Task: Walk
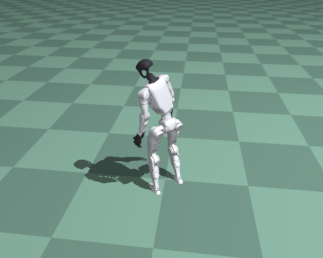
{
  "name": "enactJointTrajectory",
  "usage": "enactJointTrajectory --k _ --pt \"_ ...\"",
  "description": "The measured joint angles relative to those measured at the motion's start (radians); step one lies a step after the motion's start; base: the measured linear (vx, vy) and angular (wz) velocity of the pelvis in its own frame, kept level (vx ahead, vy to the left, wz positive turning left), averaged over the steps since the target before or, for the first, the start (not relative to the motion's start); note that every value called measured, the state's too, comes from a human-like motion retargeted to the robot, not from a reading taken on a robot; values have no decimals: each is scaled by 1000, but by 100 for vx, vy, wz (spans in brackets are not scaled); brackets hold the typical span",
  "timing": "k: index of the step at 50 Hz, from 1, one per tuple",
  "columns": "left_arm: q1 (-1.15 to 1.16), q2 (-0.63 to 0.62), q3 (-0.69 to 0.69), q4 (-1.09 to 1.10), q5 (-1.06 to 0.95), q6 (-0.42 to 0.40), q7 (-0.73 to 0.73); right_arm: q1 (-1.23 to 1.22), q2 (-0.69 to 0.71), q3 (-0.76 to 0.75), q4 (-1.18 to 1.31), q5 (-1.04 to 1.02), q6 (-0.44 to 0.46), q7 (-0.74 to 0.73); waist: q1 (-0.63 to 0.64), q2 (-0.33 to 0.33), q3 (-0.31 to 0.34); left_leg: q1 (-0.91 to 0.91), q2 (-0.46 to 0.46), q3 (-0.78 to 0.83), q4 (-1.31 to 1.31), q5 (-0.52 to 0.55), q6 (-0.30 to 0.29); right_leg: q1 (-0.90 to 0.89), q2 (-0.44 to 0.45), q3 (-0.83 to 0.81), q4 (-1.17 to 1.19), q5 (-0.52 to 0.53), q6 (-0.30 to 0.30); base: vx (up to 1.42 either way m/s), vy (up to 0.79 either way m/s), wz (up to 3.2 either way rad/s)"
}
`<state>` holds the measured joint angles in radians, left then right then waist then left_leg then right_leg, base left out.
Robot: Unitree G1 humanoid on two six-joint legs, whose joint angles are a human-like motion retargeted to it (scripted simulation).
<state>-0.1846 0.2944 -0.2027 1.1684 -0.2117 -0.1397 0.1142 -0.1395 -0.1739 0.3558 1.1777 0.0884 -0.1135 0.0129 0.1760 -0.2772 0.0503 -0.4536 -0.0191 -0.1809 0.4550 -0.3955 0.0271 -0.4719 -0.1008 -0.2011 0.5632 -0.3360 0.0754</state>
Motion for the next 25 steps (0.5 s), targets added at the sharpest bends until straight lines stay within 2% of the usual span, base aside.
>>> enactJointTrajectory --k 9,25 --pt "22 11 -7 6 44 -7 -10 11 6 12 -3 -27 -13 5 -6 15 -55 -45 18 1 88 -44 -7 2 25 -6 -12 -5 -3 0 0 0" --pt "129 2 27 68 133 -4 -20 44 5 7 -38 -116 -33 -3 -23 76 -109 103 66 65 122 -95 -5 162 71 31 -79 -2 7 4 0 -24"
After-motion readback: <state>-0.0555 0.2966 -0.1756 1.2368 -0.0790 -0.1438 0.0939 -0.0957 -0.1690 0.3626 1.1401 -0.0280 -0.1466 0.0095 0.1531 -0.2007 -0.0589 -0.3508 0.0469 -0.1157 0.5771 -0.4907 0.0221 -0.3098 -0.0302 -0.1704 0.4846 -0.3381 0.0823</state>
